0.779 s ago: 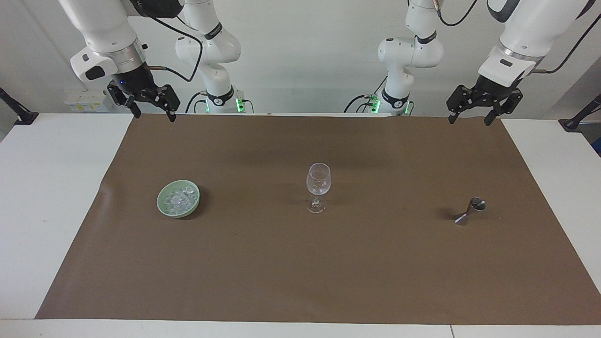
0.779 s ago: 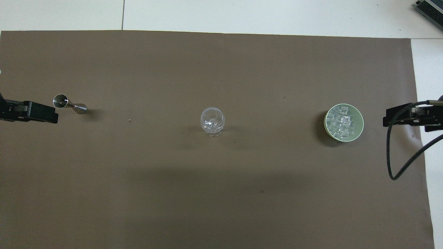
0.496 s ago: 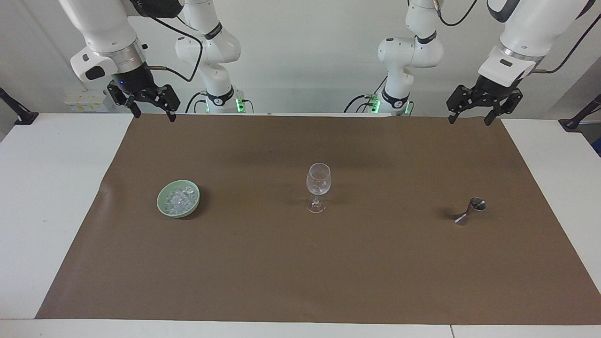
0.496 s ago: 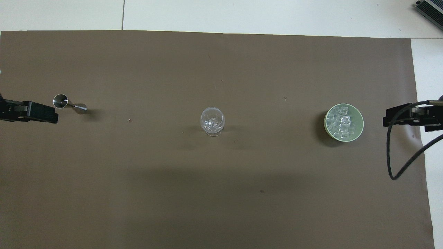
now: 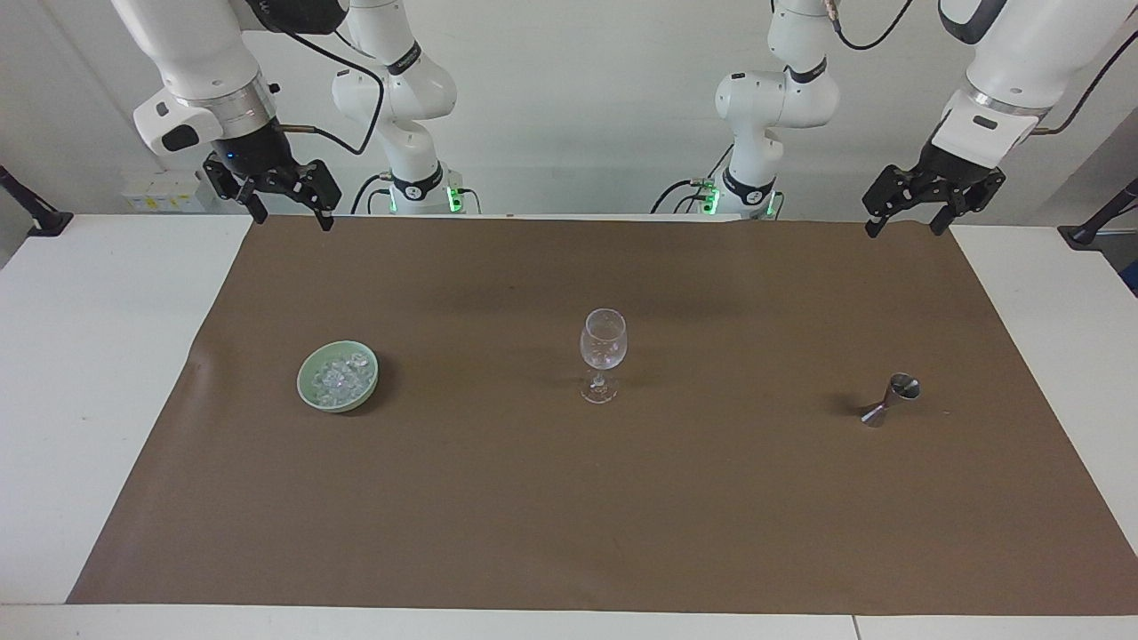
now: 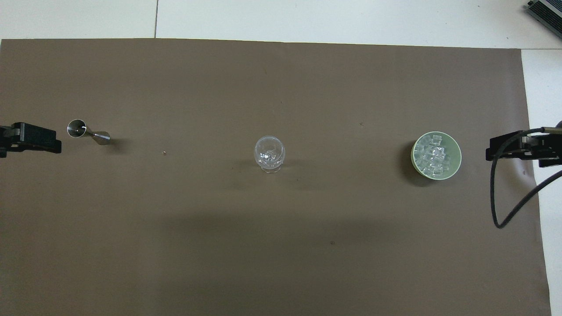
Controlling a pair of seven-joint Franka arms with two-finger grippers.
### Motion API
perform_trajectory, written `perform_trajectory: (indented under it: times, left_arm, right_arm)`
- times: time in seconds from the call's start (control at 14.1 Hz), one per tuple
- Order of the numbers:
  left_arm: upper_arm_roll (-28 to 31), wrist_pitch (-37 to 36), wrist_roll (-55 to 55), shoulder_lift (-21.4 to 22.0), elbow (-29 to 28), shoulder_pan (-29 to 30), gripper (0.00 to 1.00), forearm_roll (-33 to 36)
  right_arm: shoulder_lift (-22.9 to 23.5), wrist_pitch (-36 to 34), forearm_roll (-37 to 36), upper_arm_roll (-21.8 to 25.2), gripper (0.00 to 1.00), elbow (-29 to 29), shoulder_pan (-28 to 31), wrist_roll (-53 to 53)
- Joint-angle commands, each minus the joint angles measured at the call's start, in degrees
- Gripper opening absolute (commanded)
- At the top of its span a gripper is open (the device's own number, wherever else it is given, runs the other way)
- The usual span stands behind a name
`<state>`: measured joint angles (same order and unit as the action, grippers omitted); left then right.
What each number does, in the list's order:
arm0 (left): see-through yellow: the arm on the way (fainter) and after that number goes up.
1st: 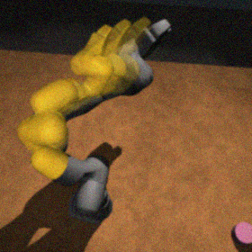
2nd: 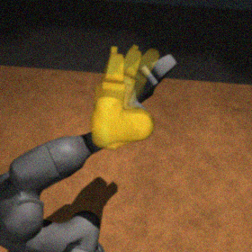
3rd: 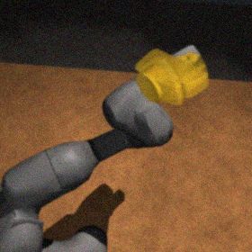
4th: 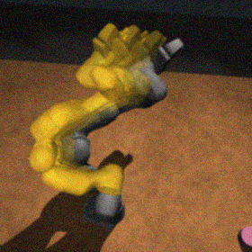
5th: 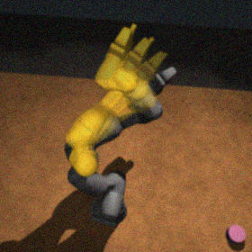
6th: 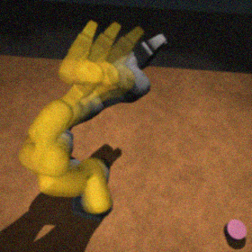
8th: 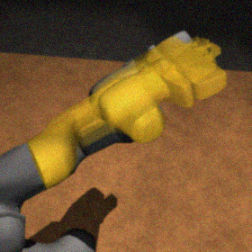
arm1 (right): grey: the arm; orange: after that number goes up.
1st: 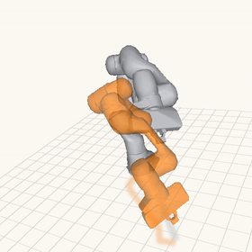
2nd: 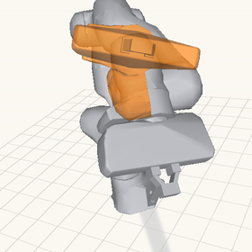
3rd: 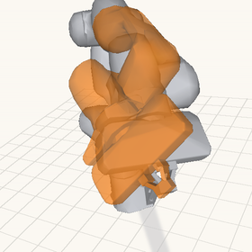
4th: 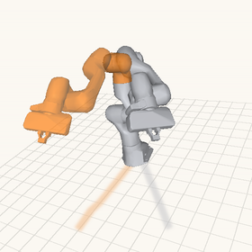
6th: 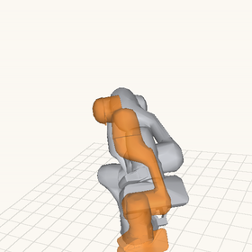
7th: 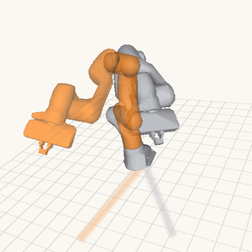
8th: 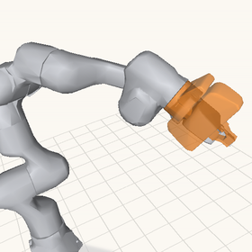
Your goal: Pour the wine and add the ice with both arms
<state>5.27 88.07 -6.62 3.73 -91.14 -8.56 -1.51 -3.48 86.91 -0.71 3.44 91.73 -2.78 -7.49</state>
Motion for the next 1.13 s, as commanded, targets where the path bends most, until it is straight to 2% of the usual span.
perform_trajectory:
  times: [0.0,0.28,0.43,0.78,1.06]
  left_arm:
    - [-0.35,0.26,-3.91,1.98,-2.89,3.1,1.0,-3.91]
    - [-0.35,5.16,-11.03,4.09,-8.07,5.82,1.0,-6.82]
    - [-0.35,9.03,-12.36,5.67,-11.67,9.6,1.0,-10.16]
    - [-0.35,13.25,-15.78,6.47,-15.02,18.65,1.0,-17.54]
    - [-0.26,20.45,-27.9,6.12,-18.71,19.28,1.0,-20.54]
  right_arm:
    - [-1.44,0.02,0.89,-0.1,1.0,1.61,0.06,-0.77]
    - [-1.44,0.02,0.97,-0.1,1.0,1.61,0.06,-0.77]
    - [-1.44,0.02,0.97,-0.1,1.0,1.61,0.06,-0.77]
    - [-1.44,0.02,0.88,-0.1,1.0,1.7,0.06,-0.77]
    - [-1.44,0.02,0.97,-0.1,1.0,1.61,0.06,-0.77]
